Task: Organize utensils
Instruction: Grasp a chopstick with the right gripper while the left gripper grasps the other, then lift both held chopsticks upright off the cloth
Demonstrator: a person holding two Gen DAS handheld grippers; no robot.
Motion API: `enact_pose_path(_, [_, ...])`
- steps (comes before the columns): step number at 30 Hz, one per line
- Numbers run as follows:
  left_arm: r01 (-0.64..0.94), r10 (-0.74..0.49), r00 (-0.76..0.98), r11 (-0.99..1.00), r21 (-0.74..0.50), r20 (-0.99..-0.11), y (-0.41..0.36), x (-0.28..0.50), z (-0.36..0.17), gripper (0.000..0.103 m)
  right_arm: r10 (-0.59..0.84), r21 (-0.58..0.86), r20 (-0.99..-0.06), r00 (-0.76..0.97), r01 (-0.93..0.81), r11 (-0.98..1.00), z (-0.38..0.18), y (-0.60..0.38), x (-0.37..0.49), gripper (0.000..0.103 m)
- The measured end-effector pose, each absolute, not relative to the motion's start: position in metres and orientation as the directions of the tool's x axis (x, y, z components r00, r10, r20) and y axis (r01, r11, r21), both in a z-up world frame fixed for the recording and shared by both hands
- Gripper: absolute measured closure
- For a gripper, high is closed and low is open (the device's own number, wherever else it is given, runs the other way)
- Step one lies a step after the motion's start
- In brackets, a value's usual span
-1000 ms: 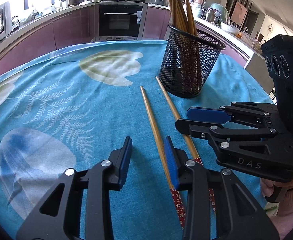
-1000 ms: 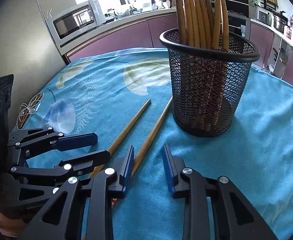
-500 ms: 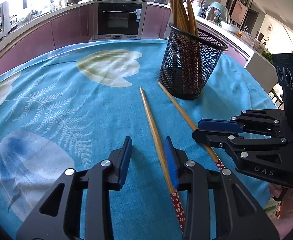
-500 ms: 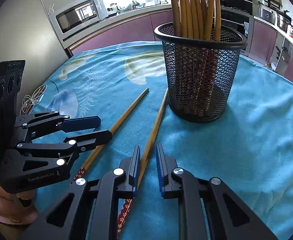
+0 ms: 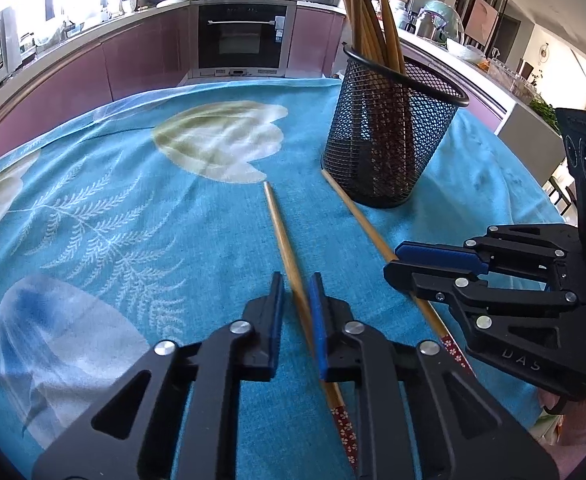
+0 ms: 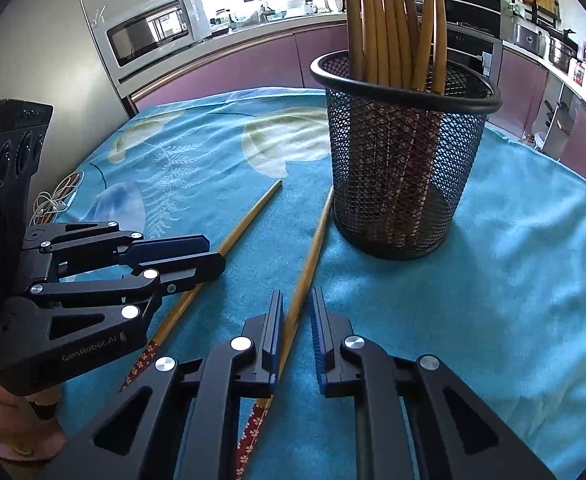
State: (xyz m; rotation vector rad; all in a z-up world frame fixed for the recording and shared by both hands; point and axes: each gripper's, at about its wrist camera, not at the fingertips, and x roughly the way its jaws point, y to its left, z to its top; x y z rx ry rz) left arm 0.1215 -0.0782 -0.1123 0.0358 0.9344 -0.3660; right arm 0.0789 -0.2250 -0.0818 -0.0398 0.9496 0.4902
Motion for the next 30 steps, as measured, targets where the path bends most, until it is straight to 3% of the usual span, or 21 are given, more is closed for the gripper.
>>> enact_pose_path(13, [0.316,-0.318,0.532,0.935,-0.164,-0.785,-0.077,0.117,-0.111,0.095,0.457,0.273,-0.749,0.480,-0.405,0.872,-0.075,-0.243,0.074,0.097])
enact_pose_path(30, [0.329,-0.353,0.569,0.926,-0.188,-0.743,-0.070,0.104,-0.088,0.095,0.515,0.287,-0.674,0.529,-0.455,0.843,-0.047,-0.246,0.055,0.097])
